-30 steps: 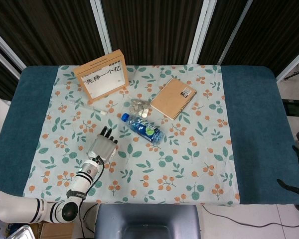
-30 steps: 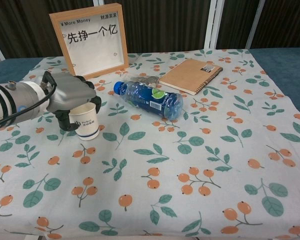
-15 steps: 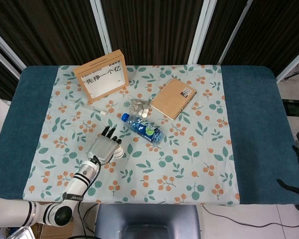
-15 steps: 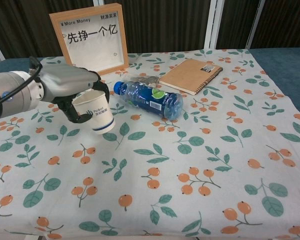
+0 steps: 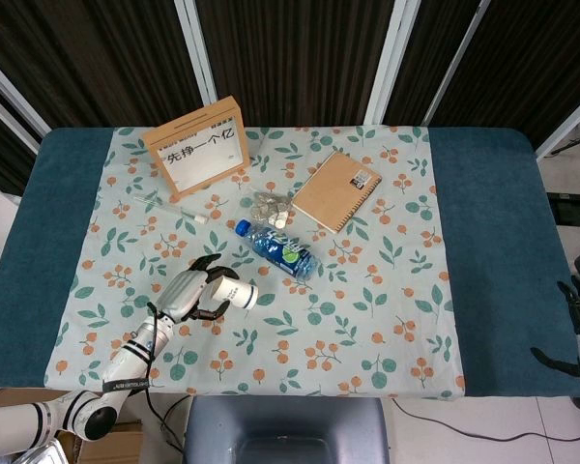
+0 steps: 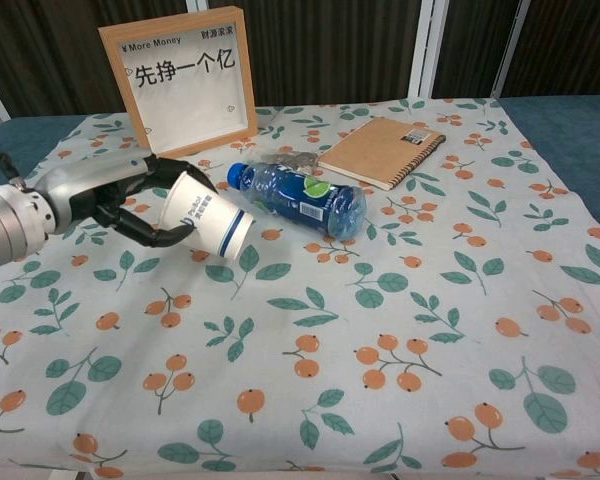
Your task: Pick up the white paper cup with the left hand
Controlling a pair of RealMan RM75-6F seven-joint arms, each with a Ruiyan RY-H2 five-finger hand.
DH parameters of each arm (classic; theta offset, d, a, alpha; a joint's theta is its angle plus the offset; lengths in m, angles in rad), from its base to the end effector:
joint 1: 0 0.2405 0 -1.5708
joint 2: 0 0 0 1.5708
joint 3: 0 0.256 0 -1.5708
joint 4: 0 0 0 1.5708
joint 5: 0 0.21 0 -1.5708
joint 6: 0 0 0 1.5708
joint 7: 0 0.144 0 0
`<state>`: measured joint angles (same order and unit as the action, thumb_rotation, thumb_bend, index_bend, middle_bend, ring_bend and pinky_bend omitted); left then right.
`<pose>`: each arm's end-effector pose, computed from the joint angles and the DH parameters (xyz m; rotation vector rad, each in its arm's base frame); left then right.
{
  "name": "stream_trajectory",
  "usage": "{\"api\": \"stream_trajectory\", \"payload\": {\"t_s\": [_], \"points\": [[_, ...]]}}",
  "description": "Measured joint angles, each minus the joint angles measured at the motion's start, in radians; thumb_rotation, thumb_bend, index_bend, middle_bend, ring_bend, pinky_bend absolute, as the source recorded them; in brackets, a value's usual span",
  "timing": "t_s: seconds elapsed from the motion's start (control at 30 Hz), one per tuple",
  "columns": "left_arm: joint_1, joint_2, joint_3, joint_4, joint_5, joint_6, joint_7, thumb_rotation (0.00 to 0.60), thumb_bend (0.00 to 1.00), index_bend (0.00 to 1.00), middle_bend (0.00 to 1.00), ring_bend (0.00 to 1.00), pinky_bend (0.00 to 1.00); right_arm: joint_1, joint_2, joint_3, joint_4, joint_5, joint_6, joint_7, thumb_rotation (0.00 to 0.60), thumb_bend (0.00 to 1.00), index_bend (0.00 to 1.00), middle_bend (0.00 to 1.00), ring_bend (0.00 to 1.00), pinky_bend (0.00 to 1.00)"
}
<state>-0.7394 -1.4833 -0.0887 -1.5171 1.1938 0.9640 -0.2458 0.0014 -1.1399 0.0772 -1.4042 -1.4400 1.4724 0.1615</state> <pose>-0.1589 0.3278 -0.0094 -1.7485 -1.4714 -1.1858 -0.3691 -0.1590 0.1832 1.2554 -0.9354 0.8132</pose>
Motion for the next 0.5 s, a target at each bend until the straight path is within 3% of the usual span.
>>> {"api": "stream_trajectory", "payload": {"t_s": [0.13, 0.27, 0.4, 0.5], "points": [[0.039, -0.067, 0.012, 0.164, 0.106, -0.021, -0.181, 0.6, 0.36, 0.29, 0.25, 0.0, 0.01, 0.0, 0.002, 0.0, -0.006, 0.003, -0.002, -0.008, 0.6, 0.1, 0.0, 0.0, 0.0, 0.0], [0.06, -0.119, 0.024, 0.264, 0.168, -0.038, -0.268, 0.6, 0.35, 0.24, 0.22, 0.0, 0.02, -0.001, -0.002, 0.002, -0.006, 0.008, 0.001, -0.012, 0.6, 0.1, 0.0, 0.0, 0.0, 0.0], [0.067, -0.135, 0.033, 0.304, 0.193, -0.055, -0.309, 0.6, 0.35, 0.03, 0.06, 0.0, 0.01, -0.002, -0.004, 0.004, -0.004, 0.009, 0.003, -0.012, 0.6, 0.1, 0.0, 0.0, 0.0, 0.0], [0.072, -0.135, 0.034, 0.314, 0.205, -0.05, -0.316, 0.6, 0.35, 0.0, 0.0, 0.0, 0.0, -0.002, -0.005, 0.004, -0.001, 0.01, 0.004, -0.009, 0.6, 0.1, 0.0, 0.0, 0.0, 0.0]]}}
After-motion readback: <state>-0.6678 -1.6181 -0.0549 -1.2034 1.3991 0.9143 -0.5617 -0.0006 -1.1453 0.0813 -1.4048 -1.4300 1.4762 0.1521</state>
